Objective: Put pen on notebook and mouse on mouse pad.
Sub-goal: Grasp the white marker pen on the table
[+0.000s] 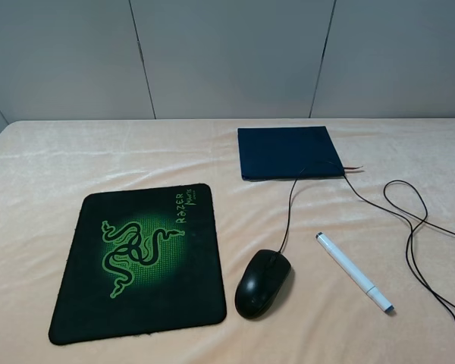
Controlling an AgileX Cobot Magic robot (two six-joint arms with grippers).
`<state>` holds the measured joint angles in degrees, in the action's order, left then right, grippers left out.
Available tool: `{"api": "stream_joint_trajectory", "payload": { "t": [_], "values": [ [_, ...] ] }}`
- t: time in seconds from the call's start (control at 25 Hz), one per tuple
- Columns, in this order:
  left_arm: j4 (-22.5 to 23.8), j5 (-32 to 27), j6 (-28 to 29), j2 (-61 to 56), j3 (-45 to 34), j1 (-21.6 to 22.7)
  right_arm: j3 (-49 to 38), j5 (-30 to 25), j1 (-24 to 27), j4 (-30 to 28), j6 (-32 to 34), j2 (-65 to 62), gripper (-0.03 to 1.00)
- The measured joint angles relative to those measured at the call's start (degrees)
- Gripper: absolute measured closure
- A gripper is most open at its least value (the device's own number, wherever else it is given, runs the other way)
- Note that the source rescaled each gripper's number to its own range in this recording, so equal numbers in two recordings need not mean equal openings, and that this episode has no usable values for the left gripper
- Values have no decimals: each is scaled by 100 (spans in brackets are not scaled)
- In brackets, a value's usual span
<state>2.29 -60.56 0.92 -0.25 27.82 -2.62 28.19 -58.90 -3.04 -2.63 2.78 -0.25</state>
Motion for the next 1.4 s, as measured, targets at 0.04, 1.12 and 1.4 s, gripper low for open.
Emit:
{"api": "stream_joint_trajectory", "payload": {
  "t": [0.04, 1.12, 1.4],
  "values": [
    [0, 0, 0, 0, 0, 0, 0, 0, 0, 0, 0, 0, -3],
    [0, 0, 0, 0, 0, 0, 24, 0, 0, 113, 0, 204, -3],
    [0, 0, 0, 0, 0, 0, 696, 0, 0, 150, -381, 1487, -3]
  ]
}}
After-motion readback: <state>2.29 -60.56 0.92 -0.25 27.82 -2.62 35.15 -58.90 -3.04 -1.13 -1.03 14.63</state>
